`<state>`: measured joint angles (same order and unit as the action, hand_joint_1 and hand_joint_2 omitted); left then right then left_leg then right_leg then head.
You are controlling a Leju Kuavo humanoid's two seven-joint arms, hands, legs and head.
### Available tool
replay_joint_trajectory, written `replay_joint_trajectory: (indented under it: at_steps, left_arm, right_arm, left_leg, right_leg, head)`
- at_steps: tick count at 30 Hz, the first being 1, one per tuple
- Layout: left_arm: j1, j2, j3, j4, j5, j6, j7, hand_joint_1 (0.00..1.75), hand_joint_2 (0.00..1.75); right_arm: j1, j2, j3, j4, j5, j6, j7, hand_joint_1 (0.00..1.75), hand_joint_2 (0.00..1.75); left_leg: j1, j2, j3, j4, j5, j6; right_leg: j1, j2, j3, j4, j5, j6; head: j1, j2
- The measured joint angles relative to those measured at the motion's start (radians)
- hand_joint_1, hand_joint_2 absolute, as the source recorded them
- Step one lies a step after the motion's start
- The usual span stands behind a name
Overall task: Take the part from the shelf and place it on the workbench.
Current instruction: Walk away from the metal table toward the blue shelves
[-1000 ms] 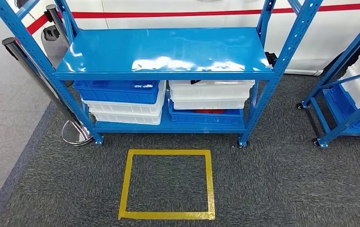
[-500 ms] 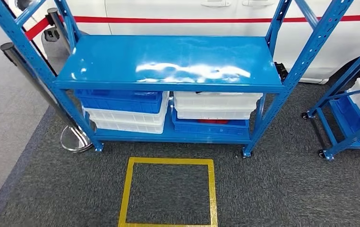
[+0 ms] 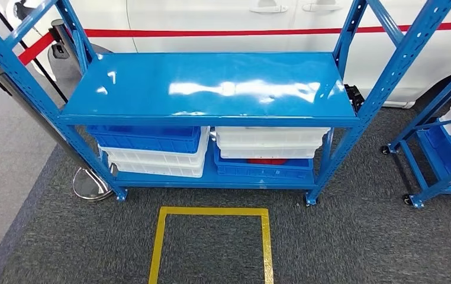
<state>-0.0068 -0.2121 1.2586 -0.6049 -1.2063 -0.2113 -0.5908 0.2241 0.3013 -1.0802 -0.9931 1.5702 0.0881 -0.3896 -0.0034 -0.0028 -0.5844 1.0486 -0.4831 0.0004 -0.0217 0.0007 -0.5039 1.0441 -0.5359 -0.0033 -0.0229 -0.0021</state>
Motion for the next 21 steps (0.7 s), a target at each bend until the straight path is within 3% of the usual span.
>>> replay_joint_trajectory:
  at_steps: [2, 4, 5, 7, 8, 9, 10, 12, 14, 18, 20, 21]
  left_arm:
    - [0.001, 0.0, 0.002, -0.002, -0.001, 0.0, -0.002, 0.0, 0.0]
    - [0.002, 0.0, 0.003, -0.003, -0.001, 0.0, -0.003, 0.0, 0.0]
    - [0.0, 0.0, 0.003, -0.003, -0.002, 0.0, -0.003, 0.0, 0.0]
    - [-0.002, 0.0, 0.003, -0.004, -0.004, 0.0, -0.004, 0.0, 0.0]
    - [-0.002, 0.0, 0.003, -0.004, -0.005, 0.0, -0.004, 0.0, 0.0]
    - [-0.001, 0.0, 0.003, -0.004, -0.005, 0.0, -0.004, 0.0, 0.0]
    - [0.001, -0.001, 0.004, -0.004, -0.006, 0.0, -0.004, 0.0, 0.0]
    - [0.002, -0.001, 0.004, -0.004, -0.005, 0.0, -0.004, 0.0, 0.0]
    - [0.001, -0.002, 0.005, -0.004, -0.006, 0.0, -0.003, 0.0, 0.0]
    - [-0.002, -0.002, 0.007, -0.006, -0.016, -0.001, -0.003, 0.0, 0.0]
    - [-0.005, -0.002, 0.008, -0.007, -0.019, -0.002, -0.003, 0.0, 0.0]
    - [-0.006, -0.002, 0.009, -0.008, -0.02, -0.002, -0.003, 0.0, 0.0]
  right_arm:
    - [-0.001, 0.0, 0.0, 0.0, 0.0, 0.0, -0.001, 0.0, 0.0]
    - [-0.002, 0.0, 0.0, 0.0, 0.0, 0.001, -0.004, 0.0, 0.0]
    - [-0.004, 0.001, 0.0, 0.0, 0.0, 0.002, -0.005, 0.0, 0.0]
    - [-0.006, 0.001, 0.0, 0.0, 0.0, 0.003, -0.006, 0.0, 0.0]
    - [-0.006, 0.001, 0.0, 0.0, 0.0, 0.003, -0.006, 0.0, 0.0]
    - [-0.005, 0.001, 0.0, 0.0, 0.0, 0.003, -0.006, 0.0, 0.0]
    - [-0.005, 0.0, 0.0, 0.0, 0.0, 0.003, -0.006, 0.0, 0.0]
    - [-0.005, 0.0, -0.001, 0.0, 0.0, 0.003, -0.006, 0.0, 0.0]
    - [-0.005, 0.001, -0.002, 0.0, 0.0, 0.003, -0.008, 0.0, 0.0]
    - [-0.004, 0.001, -0.002, 0.001, 0.0, 0.001, -0.011, 0.0, 0.0]
    - [-0.006, 0.001, -0.003, 0.002, 0.0, 0.0, -0.012, 0.0, 0.0]
    - [-0.007, 0.001, -0.003, 0.003, 0.0, 0.001, -0.012, 0.0, 0.0]
  left_leg:
    - [-0.001, -0.002, 0.013, -0.017, 0.004, 0.016]
    - [0.003, -0.002, 0.041, -0.036, 0.012, 0.028]
    - [0.005, -0.002, 0.052, -0.043, 0.012, 0.033]
    - [0.002, -0.002, 0.062, -0.047, 0.005, 0.041]
    - [0.0, -0.002, 0.066, -0.046, 0.001, 0.042]
    - [-0.001, -0.003, 0.072, -0.046, -0.006, 0.042]
    - [-0.002, -0.004, 0.081, -0.046, -0.013, 0.041]
    - [-0.002, -0.005, 0.102, -0.046, -0.03, 0.036]
    - [-0.004, -0.006, 0.116, -0.044, -0.047, 0.027]
    - [-0.006, -0.006, 0.134, -0.029, -0.062, 0.003]
    - [-0.003, -0.004, 0.108, 0.029, -0.086, -0.007]
    - [0.001, -0.003, 0.076, 0.085, -0.11, -0.013]
  right_leg:
    - [0.002, -0.001, 0.008, 0.004, 0.002, 0.016]
    - [0.001, -0.001, 0.005, 0.034, -0.01, 0.025]
    - [0.0, -0.001, -0.014, 0.072, -0.03, 0.027]
    - [0.0, 0.0, -0.086, 0.182, -0.082, 0.031]
    - [0.0, 0.0, -0.123, 0.229, -0.099, 0.034]
    - [0.0, 0.0, -0.148, 0.25, -0.097, 0.036]
    - [0.0, -0.001, -0.156, 0.235, -0.074, 0.035]
    - [0.0, -0.001, -0.132, 0.127, 0.019, 0.028]
    - [0.005, -0.001, -0.105, 0.033, 0.061, 0.019]
    - [0.006, 0.0, -0.084, 0.004, 0.064, -0.007]
    - [0.001, 0.0, -0.066, -0.004, 0.059, -0.017]
    - [0.0, -0.001, -0.06, -0.007, 0.054, -0.02]
  head:
    - [-0.002, 0.0]
    - [0.0, 0.0]
    - [0.002, 0.0]
    - [0.005, 0.0]
    - [0.005, 0.0]
    - [0.005, 0.0]
    - [0.006, 0.0]
    - [0.006, 0.0]
    - [0.005, 0.0]
    - [0.005, 0.0]
    - [0.002, 0.0]
    - [0.001, 0.0]
